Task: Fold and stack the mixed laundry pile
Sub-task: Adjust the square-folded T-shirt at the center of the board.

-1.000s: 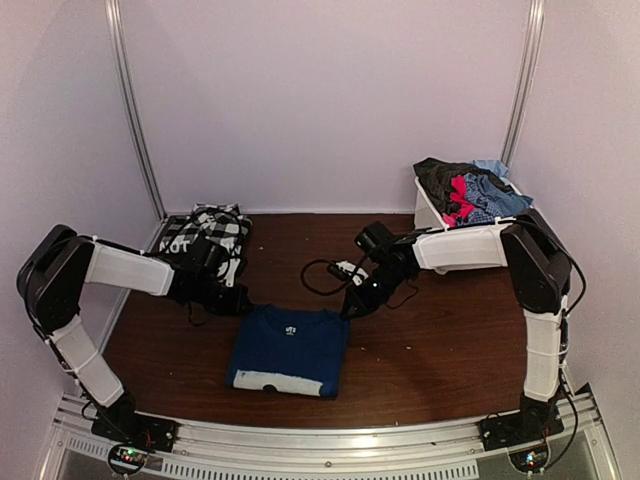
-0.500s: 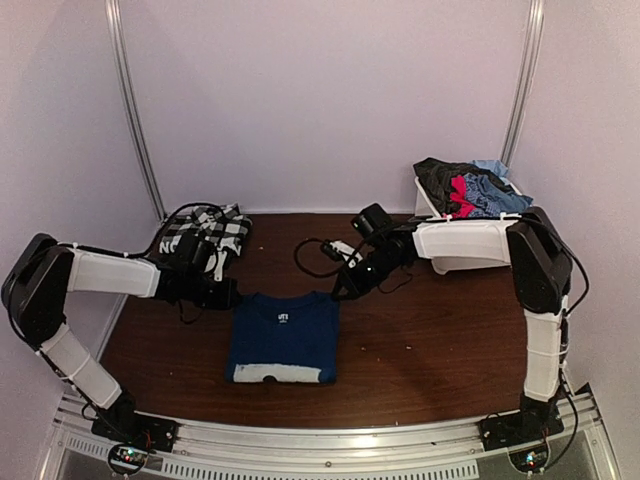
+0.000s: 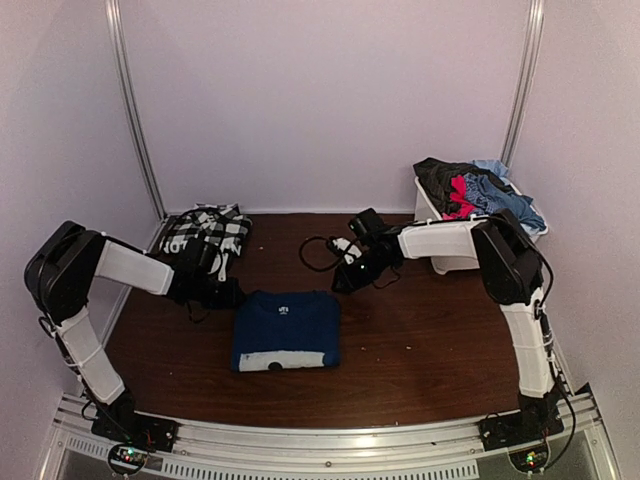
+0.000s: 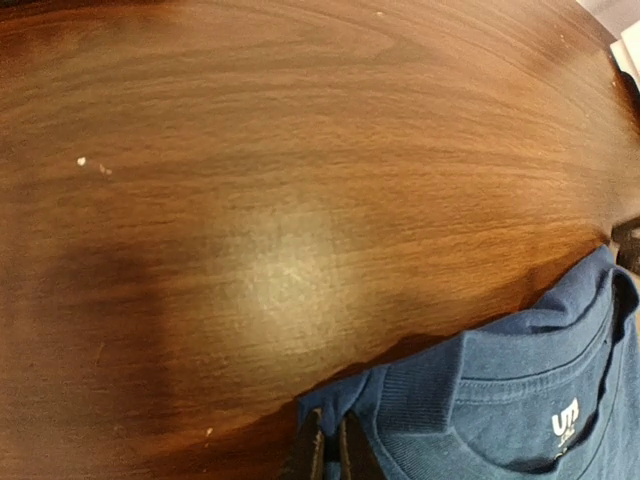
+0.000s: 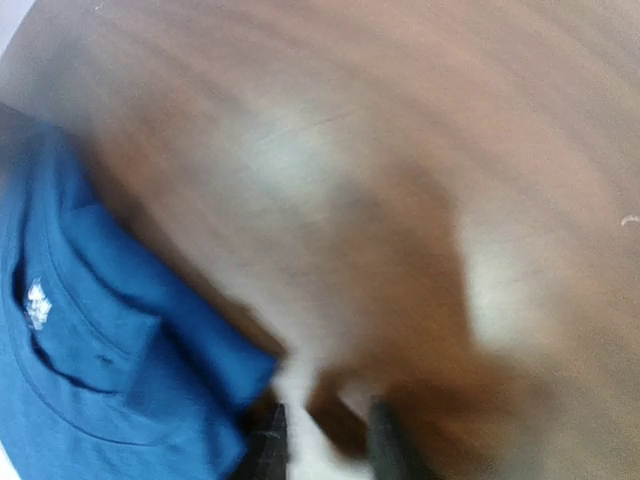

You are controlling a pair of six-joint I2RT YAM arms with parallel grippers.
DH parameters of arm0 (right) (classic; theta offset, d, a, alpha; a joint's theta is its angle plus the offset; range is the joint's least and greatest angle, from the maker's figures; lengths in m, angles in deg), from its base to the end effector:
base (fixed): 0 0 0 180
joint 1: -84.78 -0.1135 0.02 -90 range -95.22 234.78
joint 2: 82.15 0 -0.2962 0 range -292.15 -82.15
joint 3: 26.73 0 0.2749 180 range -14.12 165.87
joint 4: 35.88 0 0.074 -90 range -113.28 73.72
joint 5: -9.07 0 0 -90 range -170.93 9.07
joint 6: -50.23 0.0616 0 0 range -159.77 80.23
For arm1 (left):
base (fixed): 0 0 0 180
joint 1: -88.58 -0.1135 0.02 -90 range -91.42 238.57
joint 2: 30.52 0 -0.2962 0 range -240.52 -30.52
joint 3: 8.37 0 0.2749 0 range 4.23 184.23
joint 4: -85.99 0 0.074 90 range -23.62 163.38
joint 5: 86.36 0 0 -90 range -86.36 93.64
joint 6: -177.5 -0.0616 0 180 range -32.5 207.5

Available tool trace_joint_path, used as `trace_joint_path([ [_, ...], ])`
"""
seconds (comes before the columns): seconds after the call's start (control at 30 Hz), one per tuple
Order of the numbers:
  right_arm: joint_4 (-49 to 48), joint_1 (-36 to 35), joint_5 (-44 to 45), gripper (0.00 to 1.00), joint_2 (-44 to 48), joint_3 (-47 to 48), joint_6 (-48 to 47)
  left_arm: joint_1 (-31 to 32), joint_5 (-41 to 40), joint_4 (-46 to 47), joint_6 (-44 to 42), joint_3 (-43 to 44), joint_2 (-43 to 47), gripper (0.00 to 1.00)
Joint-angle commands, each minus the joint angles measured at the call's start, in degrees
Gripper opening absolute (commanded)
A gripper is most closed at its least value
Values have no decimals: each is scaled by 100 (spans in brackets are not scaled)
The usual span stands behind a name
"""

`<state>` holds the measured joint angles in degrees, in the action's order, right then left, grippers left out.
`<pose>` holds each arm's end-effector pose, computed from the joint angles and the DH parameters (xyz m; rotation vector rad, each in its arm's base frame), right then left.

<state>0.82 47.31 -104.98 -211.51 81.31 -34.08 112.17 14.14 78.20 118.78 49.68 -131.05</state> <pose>0.4077 0.3441 0.1321 -0.8849 2.5152 0.8077 0.3281 -0.1555 0.1156 -0.0861 2.5359 -0.6290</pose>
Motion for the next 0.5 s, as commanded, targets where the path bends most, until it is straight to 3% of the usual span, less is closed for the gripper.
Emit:
trace_joint_path([
  [0.0,173,304,536,39,111,209,-173,-45,57,77,21,172,122,26],
  [0.1,92,224,132,47,721,0,-341,-118,30,-138,60,169,675,45],
  [0.27,-378,-341,-133,56,1880,-760,-681,-230,-6,-437,389,-310,1843,63],
  [0.47,-237,-1636,102,55,2001,-755,-1189,-912,687,-882,736,-999,2740,67],
])
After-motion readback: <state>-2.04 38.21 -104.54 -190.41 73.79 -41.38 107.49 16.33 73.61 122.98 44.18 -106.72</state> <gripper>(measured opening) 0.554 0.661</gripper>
